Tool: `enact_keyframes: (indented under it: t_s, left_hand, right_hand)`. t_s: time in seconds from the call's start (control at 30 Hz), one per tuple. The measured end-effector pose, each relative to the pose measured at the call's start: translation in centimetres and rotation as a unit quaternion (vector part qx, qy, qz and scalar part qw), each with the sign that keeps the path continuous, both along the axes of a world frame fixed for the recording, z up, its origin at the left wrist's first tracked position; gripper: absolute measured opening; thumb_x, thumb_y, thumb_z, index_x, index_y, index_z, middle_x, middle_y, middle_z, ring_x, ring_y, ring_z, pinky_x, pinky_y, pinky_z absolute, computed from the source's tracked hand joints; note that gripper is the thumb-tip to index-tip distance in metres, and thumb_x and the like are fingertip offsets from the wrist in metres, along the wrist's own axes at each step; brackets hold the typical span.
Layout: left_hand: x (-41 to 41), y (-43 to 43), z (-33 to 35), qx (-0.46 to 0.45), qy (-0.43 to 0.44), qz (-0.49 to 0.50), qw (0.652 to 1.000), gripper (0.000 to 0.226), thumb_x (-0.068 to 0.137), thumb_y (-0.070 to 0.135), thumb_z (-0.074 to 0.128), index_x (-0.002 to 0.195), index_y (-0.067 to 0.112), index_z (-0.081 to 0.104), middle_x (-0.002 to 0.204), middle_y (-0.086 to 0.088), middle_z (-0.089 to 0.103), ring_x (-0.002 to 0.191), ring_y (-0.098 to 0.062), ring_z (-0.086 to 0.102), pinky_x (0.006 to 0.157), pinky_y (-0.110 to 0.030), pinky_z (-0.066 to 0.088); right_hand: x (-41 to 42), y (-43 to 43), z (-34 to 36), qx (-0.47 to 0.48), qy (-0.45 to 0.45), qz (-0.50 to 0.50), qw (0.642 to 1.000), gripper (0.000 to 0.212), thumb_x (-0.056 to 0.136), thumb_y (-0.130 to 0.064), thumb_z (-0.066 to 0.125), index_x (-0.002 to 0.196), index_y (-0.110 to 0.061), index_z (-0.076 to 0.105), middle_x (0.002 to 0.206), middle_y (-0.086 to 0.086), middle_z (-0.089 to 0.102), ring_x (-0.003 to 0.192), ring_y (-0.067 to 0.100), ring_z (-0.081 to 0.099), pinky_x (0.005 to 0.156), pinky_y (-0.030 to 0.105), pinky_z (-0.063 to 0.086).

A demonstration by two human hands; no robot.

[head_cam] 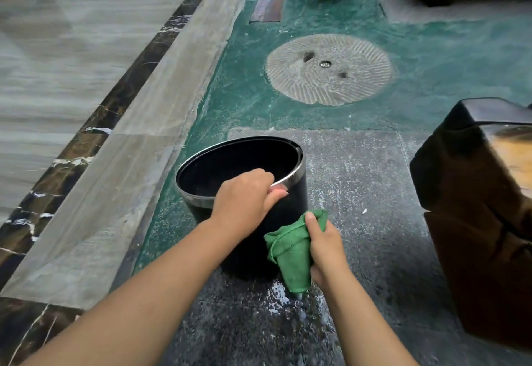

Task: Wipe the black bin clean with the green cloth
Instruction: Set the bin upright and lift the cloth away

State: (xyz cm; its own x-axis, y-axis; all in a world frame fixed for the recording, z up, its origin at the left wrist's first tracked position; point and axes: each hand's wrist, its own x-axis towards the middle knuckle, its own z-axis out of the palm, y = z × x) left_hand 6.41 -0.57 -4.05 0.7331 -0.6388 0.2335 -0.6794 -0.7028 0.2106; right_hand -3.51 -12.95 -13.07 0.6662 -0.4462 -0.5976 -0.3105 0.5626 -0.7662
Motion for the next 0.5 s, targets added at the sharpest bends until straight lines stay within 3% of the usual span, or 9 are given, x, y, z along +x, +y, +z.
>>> enact_keyframes:
  t_s: [0.07,0.17,0.27,0.33,0.43,0.5]
  left_hand:
    - [-1.0,-0.7,-0.5,0.009,0.035,-0.007,0.999,0.035,0.091,0.048,0.053,0.073,0.023,0.038,0.077,0.007,0.042,0.075,-0.025,0.057,0.057,-0.036,0.039]
    - [-2.9,-0.7,-1.7,0.000,0.121,-0.032,0.992,0.025,0.090,0.045,0.056,0.088,0.022,0.046,0.085,0.005,0.050,0.084,-0.027,0.058,0.067,-0.039,0.046]
    - [-5.1,-0.7,-2.5,0.005,0.202,-0.046,0.978,0.027,0.087,0.044,0.060,0.101,0.024,0.047,0.084,0.011,0.045,0.086,-0.027,0.058,0.071,-0.039,0.046]
    - [-6.2,-0.9,-2.3,0.008,0.236,-0.040,0.971,0.026,0.088,0.042,0.059,0.103,0.022,0.049,0.083,0.009,0.047,0.087,-0.028,0.058,0.072,-0.040,0.045]
    - [-6.3,-1.2,-0.6,-0.090,0.271,0.012,0.958,0.026,0.091,0.038,0.059,0.096,0.013,0.061,0.079,0.001,0.061,0.081,-0.025,0.061,0.076,-0.041,0.050]
    - [-6.2,-1.5,1.7,-0.189,0.385,0.045,0.902,0.041,0.095,0.044,0.051,0.096,0.007,0.067,0.089,-0.013,0.070,0.081,-0.024,0.065,0.081,-0.045,0.053]
  right_hand:
    - [-1.1,-0.4,1.7,0.076,-0.042,0.015,0.996,0.026,0.099,-0.023,0.057,0.113,-0.001,0.061,0.103,0.026,0.070,0.093,0.038,0.072,0.075,0.045,0.062]
    - [-3.7,-0.9,4.4,0.155,-0.089,0.039,0.983,0.035,0.094,-0.017,0.061,0.123,0.001,0.058,0.110,0.028,0.065,0.101,0.037,0.065,0.092,0.049,0.056]
    - [-6.2,-1.2,6.3,0.199,-0.115,0.082,0.970,0.037,0.083,-0.001,0.061,0.119,-0.001,0.054,0.110,0.029,0.059,0.100,0.038,0.060,0.098,0.054,0.048]
    - [-7.3,-1.6,6.9,0.211,-0.123,0.087,0.966,0.037,0.080,0.014,0.048,0.113,-0.004,0.052,0.107,0.028,0.057,0.097,0.040,0.058,0.099,0.058,0.046]
    - [-8.2,-2.8,8.0,0.197,-0.157,0.060,0.966,0.042,0.080,0.020,0.039,0.113,-0.005,0.050,0.095,0.021,0.058,0.091,0.035,0.061,0.087,0.051,0.057]
    - [-8.2,-3.6,9.2,0.187,-0.197,0.027,0.962,0.048,0.076,0.019,0.046,0.118,-0.005,0.049,0.097,0.022,0.058,0.093,0.034,0.062,0.085,0.048,0.058]
